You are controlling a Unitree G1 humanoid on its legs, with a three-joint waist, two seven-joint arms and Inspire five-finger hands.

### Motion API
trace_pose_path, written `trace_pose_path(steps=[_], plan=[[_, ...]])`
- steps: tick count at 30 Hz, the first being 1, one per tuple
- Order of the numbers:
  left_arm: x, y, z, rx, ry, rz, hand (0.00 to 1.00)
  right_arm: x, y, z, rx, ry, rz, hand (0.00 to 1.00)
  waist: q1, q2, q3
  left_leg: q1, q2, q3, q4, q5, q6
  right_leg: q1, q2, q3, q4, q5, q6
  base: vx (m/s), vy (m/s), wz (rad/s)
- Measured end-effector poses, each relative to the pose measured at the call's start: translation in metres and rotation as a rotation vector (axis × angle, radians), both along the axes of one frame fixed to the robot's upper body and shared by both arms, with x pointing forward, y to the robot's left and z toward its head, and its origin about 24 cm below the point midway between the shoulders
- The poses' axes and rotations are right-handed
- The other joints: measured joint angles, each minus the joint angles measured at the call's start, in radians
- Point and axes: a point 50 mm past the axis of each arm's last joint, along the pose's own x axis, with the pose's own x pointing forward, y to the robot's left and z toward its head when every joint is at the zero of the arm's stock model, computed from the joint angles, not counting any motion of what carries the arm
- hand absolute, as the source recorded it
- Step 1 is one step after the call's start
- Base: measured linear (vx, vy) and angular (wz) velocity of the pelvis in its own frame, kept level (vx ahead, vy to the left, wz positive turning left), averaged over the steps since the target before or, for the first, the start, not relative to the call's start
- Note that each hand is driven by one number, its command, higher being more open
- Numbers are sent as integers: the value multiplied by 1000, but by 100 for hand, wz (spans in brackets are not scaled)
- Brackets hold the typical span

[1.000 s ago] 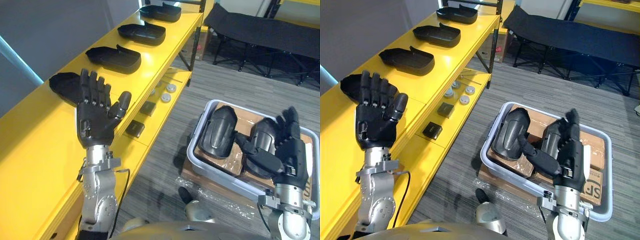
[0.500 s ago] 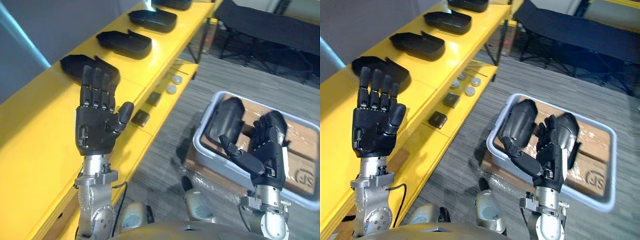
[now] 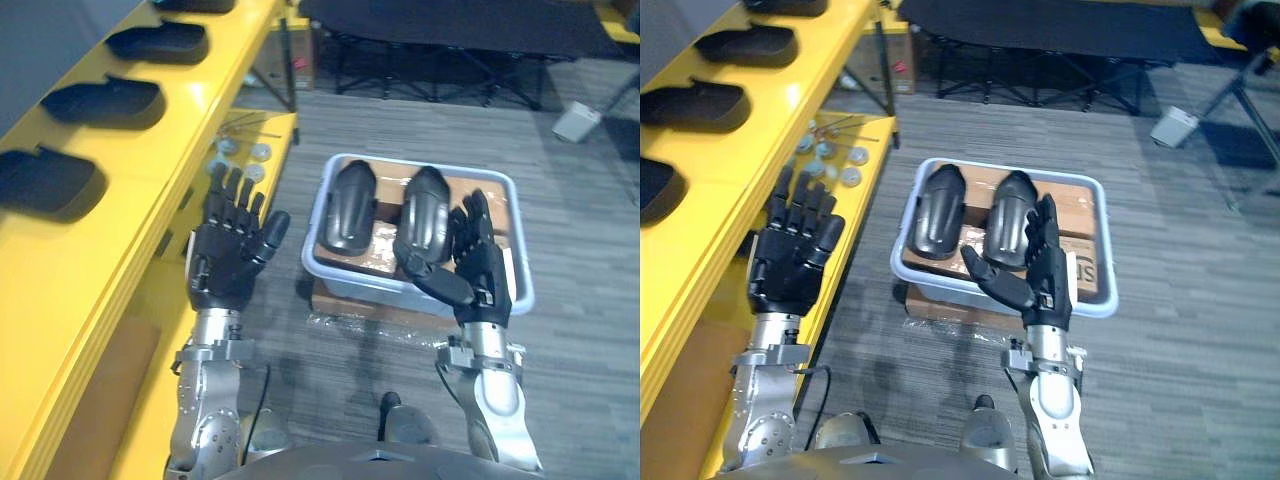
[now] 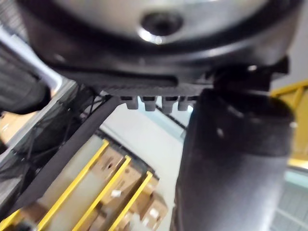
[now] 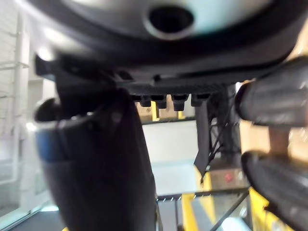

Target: Walk over and take three plastic housings, then place them on the shelf

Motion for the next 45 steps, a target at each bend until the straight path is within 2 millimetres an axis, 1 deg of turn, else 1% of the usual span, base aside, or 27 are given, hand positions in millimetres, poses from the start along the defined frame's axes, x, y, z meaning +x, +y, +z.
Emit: trace_pose_path(steps=[1,2,4,5,6,8,11,13,15,16,17,18,20,21,25,26,27,30,34,35,37,38,39,40,43,44,45], plan=[[0,-1,0,-7,-4,-9,100,-3,-4,-2,-8,12,-7,100,-6,0,0,8,-1,-14,-10,0,0,-2,9,13,-7,6,-4,-20,-95,-83],[-1,-1,0,-22,-12,-21,100,-9,-12,-4,-20,33,-27,100,-8,-1,-1,24,-4,-43,-30,0,1,-10,28,53,-30,22,-8,-22,-50,-98],[-1,0,1,-19,-21,-15,100,-16,-21,-5,-10,42,-42,100,-10,9,-7,34,-13,-66,-53,-9,15,-36,44,103,-76,40,-12,-45,-17,-104],[0,0,1,-20,-21,-16,100,-18,-23,-6,-6,47,-47,100,-18,11,-6,33,-16,-65,-57,-10,17,-42,42,104,-83,43,-13,-67,21,-62],[-1,0,0,-19,-19,-17,100,-22,-26,-8,2,60,-60,100,-31,4,-2,34,-26,-67,-65,-8,18,-53,33,104,-86,53,-10,-59,39,-25],[0,0,-5,-15,3,-19,100,-28,-29,-11,20,77,-79,100,-38,-3,5,37,-44,-94,-65,0,26,-58,21,113,-88,67,-4,-69,58,-16],[0,6,-9,-6,19,0,100,-18,-32,-11,11,64,-92,100,-31,-5,13,25,-60,-120,-65,-5,23,-58,9,119,-125,86,0,-57,68,-10],[3,9,-5,5,-2,10,100,0,-39,-14,8,58,-136,100,-25,-12,43,-14,-66,-147,-37,-18,9,-70,1,115,-145,115,1,-71,72,6],[10,11,2,14,-37,9,100,21,-52,-11,10,41,-219,100,4,-13,91,-70,-69,-168,15,-40,-6,-87,-5,113,-163,149,7,-106,94,8],[13,12,6,26,-54,4,100,35,-59,-7,11,35,-266,100,18,-12,121,-102,-71,-185,48,-48,-15,-89,-9,107,-177,174,16,-74,99,7],[15,12,8,35,-62,-2,100,42,-63,-5,4,33,-286,100,24,-10,138,-115,-72,-195,64,-53,-12,-90,-11,102,-180,187,20,-70,99,19],[19,12,11,50,-67,-14,100,55,-72,0,-14,37,-329,100,29,-7,163,-144,-75,-216,94,-61,-16,-92,-15,86,-186,199,24,-76,81,25],[22,13,13,89,-65,-23,100,70,-84,7,-33,46,-380,100,40,-2,182,-191,-79,-253,132,-73,-17,-95,-19,58,-197,215,28,-103,114,37],[23,13,13,114,-60,-36,100,77,-91,12,-33,47,-413,100,56,-4,192,-212,-80,-269,150,-78,-15,-94,-19,46,-206,225,30,-90,97,37],[28,13,11,156,-34,-81,100,97,-110,22,-32,71,-463,100,92,-14,202,-278,-92,-323,192,-84,-14,-104,-24,3,-211,231,33,-67,50,34],[29,13,9,166,-27,-89,100,103,-116,24,-12,76,-473,100,105,-15,202,-293,-94,-331,200,-86,-14,-109,-24,-2,-211,233,35,-71,57,22],[32,13,4,197,-4,-99,100,113,-126,29,52,82,-493,100,128,-17,204,-314,-99,-341,215,-86,-14,-118,-28,-9,-211,237,37,-75,56,18],[37,13,-8,238,56,-116,100,126,-144,40,75,105,-518,100,147,-14,214,-341,-115,-364,235,-86,-10,-122,-39,-27,-210,243,44,-61,65,23],[41,8,-21,241,119,-156,100,137,-166,53,77,152,-562,100,175,-9,220,-405,-130,-386,284,-94,4,-150,-51,-48,-209,254,50,-64,81,14],[42,7,-22,243,126,-162,100,138,-169,55,75,164,-569,100,180,-8,222,-411,-132,-386,289,-95,5,-154,-53,-50,-208,258,51,-70,83,7],[47,2,-28,247,150,-188,100,142,-181,64,40,210,-600,100,195,9,233,-443,-136,-392,323,-104,14,-168,-56,-59,-207,269,50,-81,84,3],[47,2,-30,247,158,-190,100,144,-184,68,33,219,-606,100,198,14,237,-452,-137,-393,332,-106,17,-174,-58,-60,-206,272,51,-98,91,1],[50,-1,-32,248,165,-200,100,145,-190,76,19,231,-621,100,206,24,244,-473,-140,-395,348,-110,20,-184,-60,-62,-206,277,53,-85,72,-2],[52,-3,-31,249,163,-207,100,146,-193,80,14,237,-629,100,213,29,247,-482,-140,-395,355,-112,21,-190,-61,-62,-205,279,52,-135,105,-5],[56,-5,-41,251,206,-215,100,150,-201,92,15,290,-657,100,231,37,251,-529,-143,-395,386,-116,24,-226,-65,-68,-207,286,44,-116,86,-3],[60,-11,-46,256,230,-236,100,144,-213,99,1,331,-695,100,247,58,263,-546,-148,-404,399,-117,26,-231,-67,-80,-206,286,42,-102,74,8],[60,-12,-48,255,238,-237,100,144,-216,103,2,333,-706,100,250,62,266,-554,-149,-407,403,-117,27,-235,-68,-82,-206,286,42,-80,58,10]])
